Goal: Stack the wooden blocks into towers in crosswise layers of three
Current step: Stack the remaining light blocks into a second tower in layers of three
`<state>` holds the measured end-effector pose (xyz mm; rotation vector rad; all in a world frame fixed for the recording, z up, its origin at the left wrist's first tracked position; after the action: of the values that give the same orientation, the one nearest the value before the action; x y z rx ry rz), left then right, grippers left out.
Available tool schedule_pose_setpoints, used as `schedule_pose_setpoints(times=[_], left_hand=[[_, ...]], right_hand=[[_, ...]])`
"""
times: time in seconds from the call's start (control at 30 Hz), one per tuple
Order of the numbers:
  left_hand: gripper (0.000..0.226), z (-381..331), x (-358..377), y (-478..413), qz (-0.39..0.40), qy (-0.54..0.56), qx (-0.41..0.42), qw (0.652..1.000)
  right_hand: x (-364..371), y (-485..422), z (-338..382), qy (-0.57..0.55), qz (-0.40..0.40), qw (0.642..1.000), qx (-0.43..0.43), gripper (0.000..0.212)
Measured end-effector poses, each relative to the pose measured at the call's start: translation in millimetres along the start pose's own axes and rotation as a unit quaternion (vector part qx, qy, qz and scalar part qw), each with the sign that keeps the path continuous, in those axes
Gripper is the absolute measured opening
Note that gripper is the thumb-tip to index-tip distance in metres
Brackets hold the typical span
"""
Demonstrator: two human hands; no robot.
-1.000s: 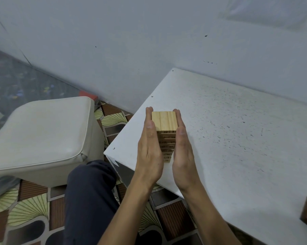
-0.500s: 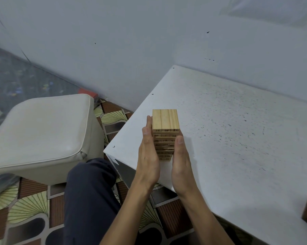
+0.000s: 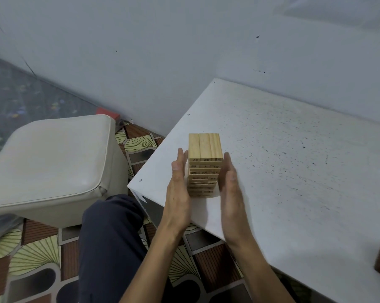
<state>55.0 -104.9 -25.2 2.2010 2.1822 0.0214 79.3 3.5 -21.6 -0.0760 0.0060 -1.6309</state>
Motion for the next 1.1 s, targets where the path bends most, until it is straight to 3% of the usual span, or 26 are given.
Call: schedule_pose_setpoints(times=[0.1, 0.17, 0.27, 0.33, 0.43, 0.53, 0.73, 1.1], left_hand=[[0.078, -0.7, -20.3, 1.5, -0.013, -0.026, 0.011, 1.0], [0.058, 0.0, -38.0, 0.8, -0.036, -0.05, 0.041, 0.997], [0.05, -0.1, -60.5, -0.9, -0.021, -0.123, 0.08, 0.989], [0.054, 1.6, -66.5, -4.4, 0.035, -0.216, 0.088, 0.972], [0.066, 2.4, -67.7, -10.8, 0.119, -0.34, 0.107, 0.927], [0.081, 1.6, -65.0, -17.3, 0.153, -0.389, 0.095, 0.903], [0.082, -4.8, -59.6, -25.4, 0.164, -0.42, 0.094, 0.888], [0.088, 1.7, -55.5, -31.4, 0.153, -0.411, 0.116, 0.891]], right_hand=[[-32.3, -3.3, 3.7, 0.067, -0.017, 0.998, 0.003, 0.053], [-56.1, -8.1, 3.7, 0.185, 0.009, 0.983, -0.003, 0.052], [-73.2, -16.8, 4.2, 0.415, 0.1, 0.904, -0.018, 0.069], [-73.8, -23.5, 4.2, 0.463, 0.153, 0.873, -0.012, 0.078], [-66.4, -32.6, 2.2, 0.466, 0.199, 0.862, 0.005, 0.082], [-60.2, -40.7, -1.8, 0.46, 0.21, 0.863, 0.005, 0.08], [-54.6, -47.6, -4.8, 0.444, 0.225, 0.868, 0.007, 0.072], [-52.3, -50.8, -5.6, 0.419, 0.224, 0.88, 0.003, 0.066]])
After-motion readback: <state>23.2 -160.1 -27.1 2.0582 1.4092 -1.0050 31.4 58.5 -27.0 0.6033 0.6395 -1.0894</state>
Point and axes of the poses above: each hand's wrist, its own y-axis away from the middle knuckle, its own x-axis out of the palm, z = x × y, the point moved 3 cm from there along -y, towards the middle knuckle, and after that the axes turned 1 degree about -y, right-handed, at the moved point
